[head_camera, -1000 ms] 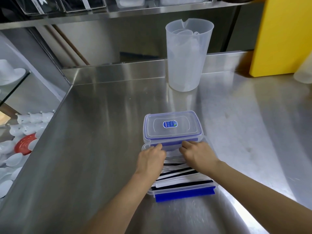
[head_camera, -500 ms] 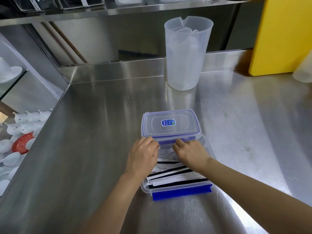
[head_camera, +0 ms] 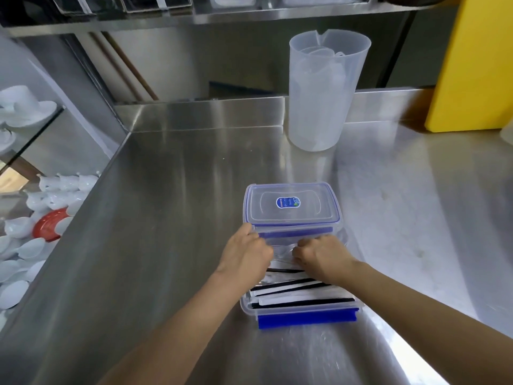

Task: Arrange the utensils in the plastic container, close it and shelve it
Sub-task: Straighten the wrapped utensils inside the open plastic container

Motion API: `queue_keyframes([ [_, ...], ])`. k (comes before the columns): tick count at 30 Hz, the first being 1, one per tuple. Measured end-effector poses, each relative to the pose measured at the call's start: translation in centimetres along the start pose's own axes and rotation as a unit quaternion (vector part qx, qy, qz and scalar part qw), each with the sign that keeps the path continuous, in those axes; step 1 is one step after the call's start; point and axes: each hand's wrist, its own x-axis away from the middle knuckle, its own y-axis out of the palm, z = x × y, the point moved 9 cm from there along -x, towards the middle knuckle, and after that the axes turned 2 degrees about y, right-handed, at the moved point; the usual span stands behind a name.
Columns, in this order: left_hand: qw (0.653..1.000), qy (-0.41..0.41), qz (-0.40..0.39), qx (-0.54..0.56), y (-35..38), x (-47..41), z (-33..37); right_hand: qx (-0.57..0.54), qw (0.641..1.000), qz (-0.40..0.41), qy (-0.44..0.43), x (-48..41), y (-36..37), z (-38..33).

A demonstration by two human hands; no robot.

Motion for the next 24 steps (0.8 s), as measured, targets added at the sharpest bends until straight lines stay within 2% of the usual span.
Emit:
queue_keyframes([
  [4,0.998,-0.008,-0.042,-0.042,1.0,-0.5,0.9,-0.007,0.999,0.024,0.021,0.2,-0.2,0.5],
  [7,0.995,-0.012,-0.069,-0.068,1.7,-0.5,1.2,0.010,1.000,0.009,0.027,0.1,0.1,0.4],
  [16,0.997,0.020,-0.051,-0.050,0.5,0.2,1.7,0.033,0.998,-0.026,0.037,-0.9,1.0,1.0],
  [19,0.999,0.016,-0.034,-0.028,-0.4,0.4,1.0,-0.003,0.999,-0.033,0.018,-0.6,1.6,0.3],
  [24,0.999,0.029,-0.011,-0.019,-0.8,0.6,-0.1,-0.047,0.993,-0.107,0.020,-1.3,2.4,-0.1],
])
